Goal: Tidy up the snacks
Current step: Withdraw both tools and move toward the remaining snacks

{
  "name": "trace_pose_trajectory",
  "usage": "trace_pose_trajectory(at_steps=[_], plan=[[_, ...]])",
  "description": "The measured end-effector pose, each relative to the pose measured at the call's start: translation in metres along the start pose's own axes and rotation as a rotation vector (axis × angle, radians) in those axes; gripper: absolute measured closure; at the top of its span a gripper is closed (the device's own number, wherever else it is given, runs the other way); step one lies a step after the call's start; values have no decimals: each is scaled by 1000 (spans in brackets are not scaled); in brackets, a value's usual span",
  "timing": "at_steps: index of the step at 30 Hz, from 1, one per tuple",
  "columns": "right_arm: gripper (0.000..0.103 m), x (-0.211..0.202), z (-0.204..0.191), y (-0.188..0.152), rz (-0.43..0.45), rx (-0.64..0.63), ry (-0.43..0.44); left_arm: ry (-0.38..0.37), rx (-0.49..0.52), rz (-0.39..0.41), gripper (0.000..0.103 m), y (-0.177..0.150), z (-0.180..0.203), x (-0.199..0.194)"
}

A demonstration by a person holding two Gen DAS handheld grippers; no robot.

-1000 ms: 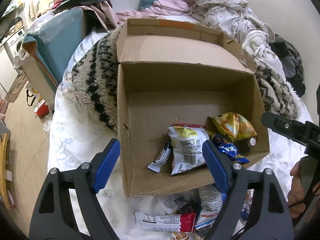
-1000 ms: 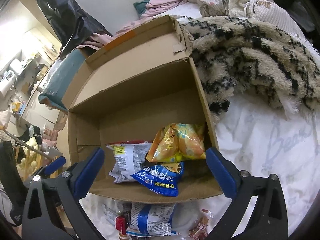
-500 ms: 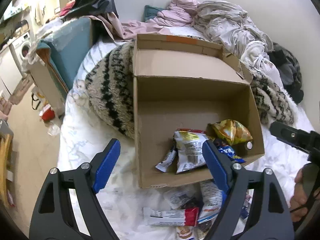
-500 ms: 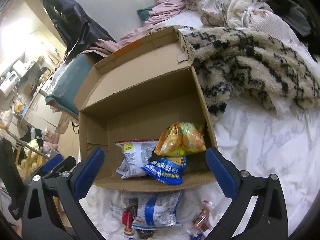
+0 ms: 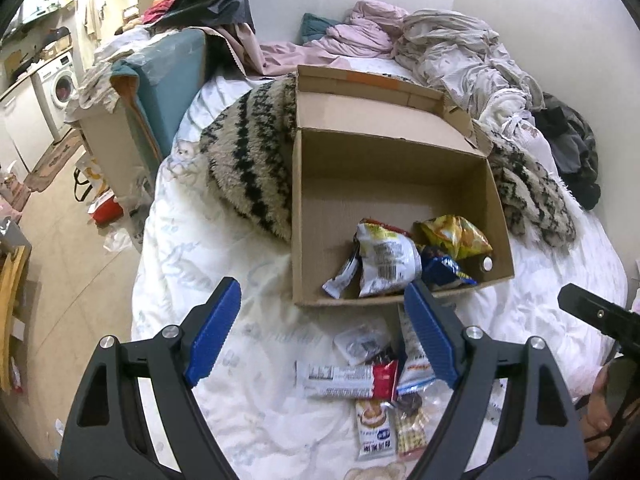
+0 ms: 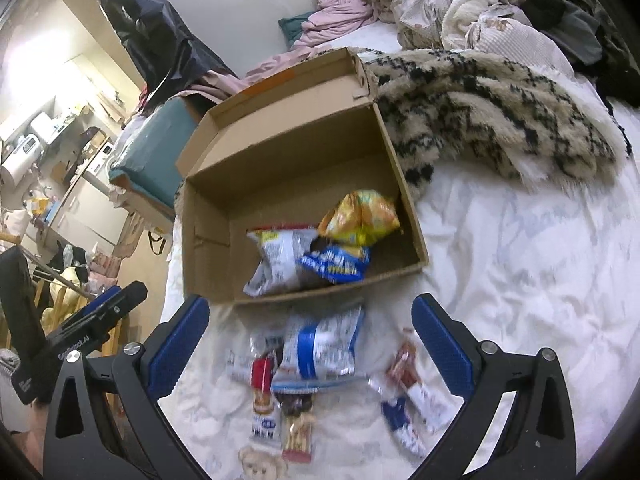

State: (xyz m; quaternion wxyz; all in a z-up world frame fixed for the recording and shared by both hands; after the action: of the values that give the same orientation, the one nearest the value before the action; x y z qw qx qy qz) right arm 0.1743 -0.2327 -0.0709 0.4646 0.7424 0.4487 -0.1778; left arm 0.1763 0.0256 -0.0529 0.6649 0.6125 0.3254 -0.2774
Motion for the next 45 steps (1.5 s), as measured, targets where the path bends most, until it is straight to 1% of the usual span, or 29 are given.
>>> trace_pose_trajectory(at_steps=[3,7,12,14,15,16,18,25,28,30,32,34,36,37,38,39,41,42,43,45], plan=[[0,-7,-3,-10,-3,-14,-4,-2,-18,-7,21,-11,-5,-9],[0,-12,-4,-21,-12,-20,-15,17,-23,-23,21,-22,-8,-13],[0,-19,5,-29,-10,19,-22,56,-32,-21,21,-34,-13,-17],[0,-20,10,-33,-16,38,-26,52,-51,-20,21,-37,-16,-18],[0,-19,12,-33,-18,44,-27,44,-63,-22,19,-38,-16,-18],[0,-19,15,-34,-19,53,-31,42,-73,-24,12,-39,-17,-18],[0,-18,19,-35,-21,66,-36,44,-79,-33,5,-41,-17,-17],[0,-24,27,-35,-11,90,-49,44,-47,-71,5,-48,-8,-7],[0,-28,33,-35,-3,120,-62,37,-57,-98,5,-51,-7,-1],[0,-27,38,-36,-7,151,-70,29,-66,-133,5,-56,-5,6],[0,-26,43,-36,-12,178,-73,6,-53,-232,5,-67,2,24],[0,-23,49,-36,-17,202,-76,7,-72,-297,5,-77,3,36],[0,-20,54,-36,-24,219,-79,10,-98,-345,5,-89,2,47],[0,-19,56,-37,-27,224,-81,18,-91,-385,6,-98,5,55],[0,-17,59,-38,-33,230,-86,20,-68,-428,7,-107,9,63],[0,-16,61,-38,-37,233,-89,16,-49,-457,13,-114,13,68],[0,-13,64,-38,-43,238,-92,-1,1,-526,15,-131,26,82],[0,-12,65,-38,-47,241,-90,-8,18,-540,18,-137,30,86],[0,-12,66,-38,-49,245,-88,-18,47,-551,18,-143,37,90],[0,-10,67,-38,-52,256,-76,-6,140,-572,18,-155,51,98]])
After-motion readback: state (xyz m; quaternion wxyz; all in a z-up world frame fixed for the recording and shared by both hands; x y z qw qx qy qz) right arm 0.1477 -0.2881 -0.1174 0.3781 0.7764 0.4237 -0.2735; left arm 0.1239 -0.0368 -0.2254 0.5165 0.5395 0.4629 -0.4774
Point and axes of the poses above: each gripper's, at about its wrist camera, not at the fingertips, and x roughly the way its jaws point, z to its right, y to its top, the point moved 6 cm from there along x, roughly the way its jaws point, and after that the axes turned 5 degrees about y, right-handed, at the moved point
